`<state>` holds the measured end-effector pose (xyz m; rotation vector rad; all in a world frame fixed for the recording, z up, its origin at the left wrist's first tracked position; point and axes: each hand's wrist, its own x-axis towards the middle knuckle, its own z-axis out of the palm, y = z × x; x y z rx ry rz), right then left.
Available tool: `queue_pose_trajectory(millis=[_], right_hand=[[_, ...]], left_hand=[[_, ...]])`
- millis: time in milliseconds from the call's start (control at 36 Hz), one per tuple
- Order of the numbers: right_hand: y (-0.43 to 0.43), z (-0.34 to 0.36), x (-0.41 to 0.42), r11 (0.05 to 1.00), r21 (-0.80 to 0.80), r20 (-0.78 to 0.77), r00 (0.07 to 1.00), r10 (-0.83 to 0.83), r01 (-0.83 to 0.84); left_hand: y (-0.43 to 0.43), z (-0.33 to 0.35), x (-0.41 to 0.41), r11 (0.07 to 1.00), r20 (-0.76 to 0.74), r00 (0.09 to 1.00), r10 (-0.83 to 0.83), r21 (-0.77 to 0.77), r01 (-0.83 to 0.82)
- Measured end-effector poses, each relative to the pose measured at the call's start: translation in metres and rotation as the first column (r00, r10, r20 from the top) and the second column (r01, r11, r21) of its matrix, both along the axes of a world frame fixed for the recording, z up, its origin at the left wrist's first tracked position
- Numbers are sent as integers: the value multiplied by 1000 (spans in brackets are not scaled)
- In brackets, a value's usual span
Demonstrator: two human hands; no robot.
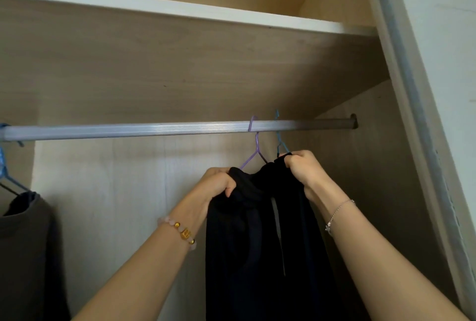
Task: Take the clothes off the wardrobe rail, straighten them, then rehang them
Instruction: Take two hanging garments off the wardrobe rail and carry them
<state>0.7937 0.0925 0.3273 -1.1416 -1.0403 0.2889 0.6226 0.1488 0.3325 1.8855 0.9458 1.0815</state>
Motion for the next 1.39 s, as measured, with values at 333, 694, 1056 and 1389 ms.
queue_pose_trajectory(millis=[333, 694, 1056, 1389], right_hand=[[25, 22, 1, 992, -92, 180, 981, -68, 85], [33, -3, 9, 983, -181, 125, 992, -7, 30], [-28, -140, -25, 953, -221, -7, 977, 211, -207], [-120, -309, -60, 810, -257, -161, 850, 502, -527]], left_hand=[[12, 32, -15, 987, -224, 963, 152, 86, -136], [45, 57, -9, 933, -515, 785, 344, 97, -346], [42, -119, -72, 924, -261, 956, 137, -315, -219], [-128, -316, -162, 904, 297, 926, 232, -417, -92]])
